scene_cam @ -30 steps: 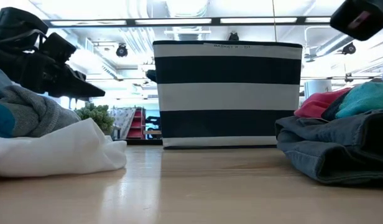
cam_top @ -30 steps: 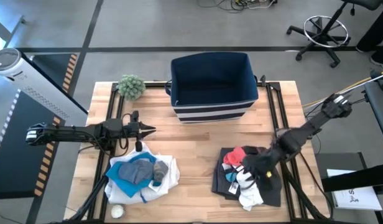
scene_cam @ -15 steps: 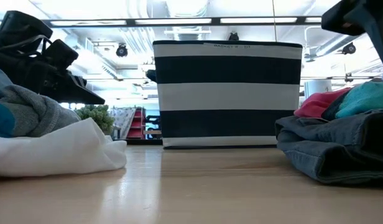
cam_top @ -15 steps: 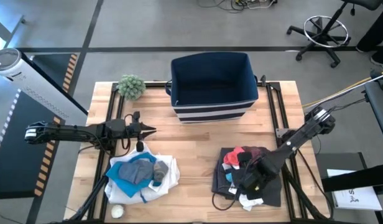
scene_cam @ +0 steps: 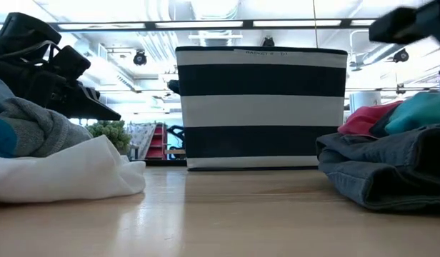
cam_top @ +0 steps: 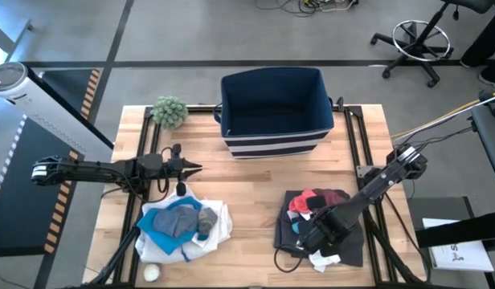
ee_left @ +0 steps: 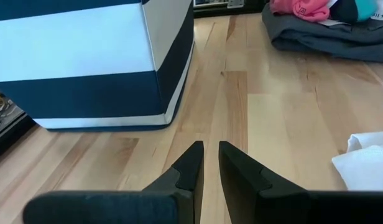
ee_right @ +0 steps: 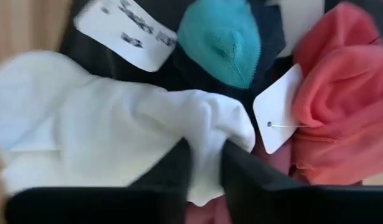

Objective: Sort clothes
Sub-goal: Put the white pair of socks into the blue laundry bin

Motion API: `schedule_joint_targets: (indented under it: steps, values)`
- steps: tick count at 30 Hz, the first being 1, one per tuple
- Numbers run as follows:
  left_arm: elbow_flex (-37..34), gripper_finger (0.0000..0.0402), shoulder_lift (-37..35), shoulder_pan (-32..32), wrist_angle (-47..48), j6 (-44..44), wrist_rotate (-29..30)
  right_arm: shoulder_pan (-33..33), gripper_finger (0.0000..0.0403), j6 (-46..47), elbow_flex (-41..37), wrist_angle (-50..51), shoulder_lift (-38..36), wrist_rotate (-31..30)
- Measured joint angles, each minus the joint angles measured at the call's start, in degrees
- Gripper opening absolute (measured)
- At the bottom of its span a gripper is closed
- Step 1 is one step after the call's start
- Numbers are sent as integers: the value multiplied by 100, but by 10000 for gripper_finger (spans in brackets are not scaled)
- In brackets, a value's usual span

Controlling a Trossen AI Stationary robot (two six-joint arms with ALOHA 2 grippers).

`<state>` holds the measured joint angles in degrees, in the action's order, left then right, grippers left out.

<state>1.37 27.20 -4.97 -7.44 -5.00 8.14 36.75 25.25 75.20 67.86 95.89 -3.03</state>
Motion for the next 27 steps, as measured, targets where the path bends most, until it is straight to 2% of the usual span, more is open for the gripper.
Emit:
schedule_joint_targets:
  steps: [2,9,13,18,27]
  values:
    - [2,37,0,0,-4,15,2,13,12,-9,100,37,-141,-1]
    - [2,37,-7,0,-22,18,0,11,5,-46,485,109,-715,-31]
    - [1,37,-7,0,-29,112,-2,3,5,-211,736,132,-1057,-439]
    - [2,38,-7,0,-65,120,-7,-88,3,-490,1163,138,-1440,-1668]
    - [2,37,-7,0,-370,110,-19,-808,3,-1259,1760,-59,-1936,-4645]
